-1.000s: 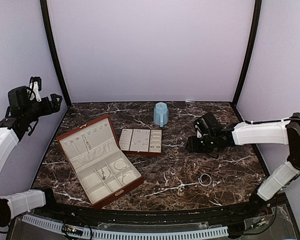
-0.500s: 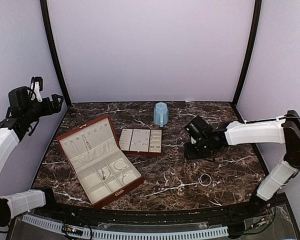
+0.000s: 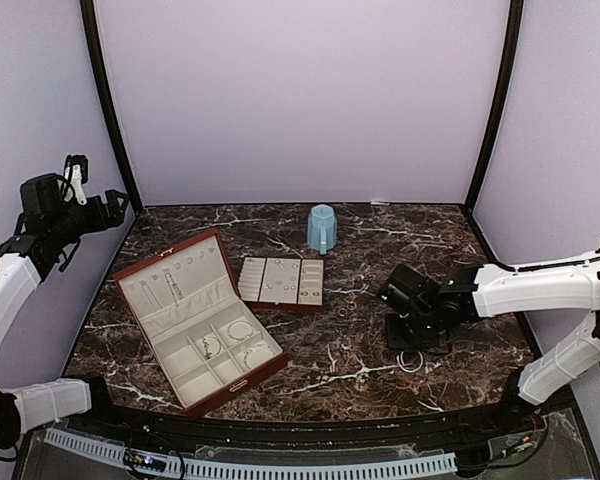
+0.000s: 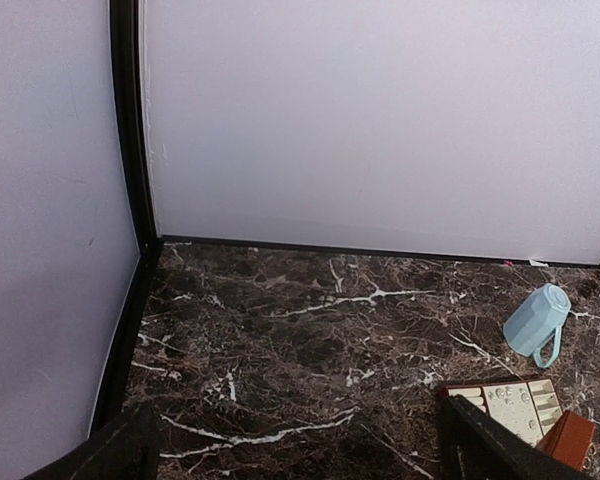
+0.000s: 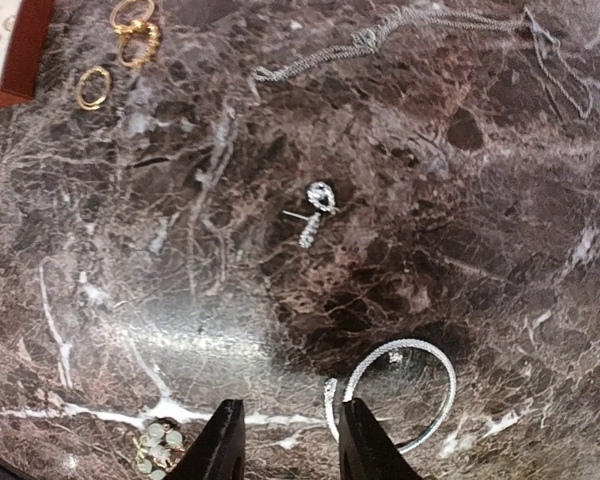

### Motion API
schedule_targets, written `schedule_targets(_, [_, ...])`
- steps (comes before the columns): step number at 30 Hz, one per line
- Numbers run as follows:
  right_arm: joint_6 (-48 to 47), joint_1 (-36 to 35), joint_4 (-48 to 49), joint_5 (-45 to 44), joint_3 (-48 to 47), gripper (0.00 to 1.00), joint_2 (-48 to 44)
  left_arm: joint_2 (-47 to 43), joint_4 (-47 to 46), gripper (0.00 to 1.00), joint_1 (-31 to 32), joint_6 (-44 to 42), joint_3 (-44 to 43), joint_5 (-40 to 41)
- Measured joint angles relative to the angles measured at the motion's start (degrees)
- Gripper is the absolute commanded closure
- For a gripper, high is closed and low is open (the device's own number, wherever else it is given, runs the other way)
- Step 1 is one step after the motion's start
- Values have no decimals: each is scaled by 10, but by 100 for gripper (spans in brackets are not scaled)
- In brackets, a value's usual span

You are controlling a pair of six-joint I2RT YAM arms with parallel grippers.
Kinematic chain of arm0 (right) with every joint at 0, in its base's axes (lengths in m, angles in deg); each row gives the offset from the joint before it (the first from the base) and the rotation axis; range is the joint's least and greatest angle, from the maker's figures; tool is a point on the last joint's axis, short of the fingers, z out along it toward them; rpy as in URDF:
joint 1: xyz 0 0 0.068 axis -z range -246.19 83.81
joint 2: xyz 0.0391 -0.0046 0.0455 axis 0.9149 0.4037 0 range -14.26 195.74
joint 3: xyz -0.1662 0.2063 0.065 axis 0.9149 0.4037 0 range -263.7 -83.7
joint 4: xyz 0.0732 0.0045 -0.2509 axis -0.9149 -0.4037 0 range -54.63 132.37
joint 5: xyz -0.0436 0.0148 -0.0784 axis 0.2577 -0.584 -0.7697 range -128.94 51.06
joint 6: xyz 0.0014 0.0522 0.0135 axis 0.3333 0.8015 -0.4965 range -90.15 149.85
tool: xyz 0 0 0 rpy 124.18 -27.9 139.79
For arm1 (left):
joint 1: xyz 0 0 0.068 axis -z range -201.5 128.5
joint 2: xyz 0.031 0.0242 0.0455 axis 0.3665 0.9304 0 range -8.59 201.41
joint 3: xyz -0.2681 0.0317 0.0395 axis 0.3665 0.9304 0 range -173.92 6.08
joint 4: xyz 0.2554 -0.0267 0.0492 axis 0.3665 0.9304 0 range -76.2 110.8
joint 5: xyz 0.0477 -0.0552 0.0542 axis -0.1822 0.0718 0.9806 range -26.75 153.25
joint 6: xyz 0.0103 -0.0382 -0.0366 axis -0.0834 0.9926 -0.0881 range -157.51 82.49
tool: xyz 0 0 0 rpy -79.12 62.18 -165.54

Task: Organize the mixed jewelry
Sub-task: Pick up the bangle from the center of the board.

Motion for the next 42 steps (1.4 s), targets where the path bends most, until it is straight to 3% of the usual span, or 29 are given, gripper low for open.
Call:
schedule_targets(19, [117, -2, 0, -12, 15, 78, 46, -1, -4, 1, 0, 0, 7, -2])
schedule_targets(42, [165, 10, -15, -35, 13, 85, 68, -1, -4, 1, 0, -5, 7, -2])
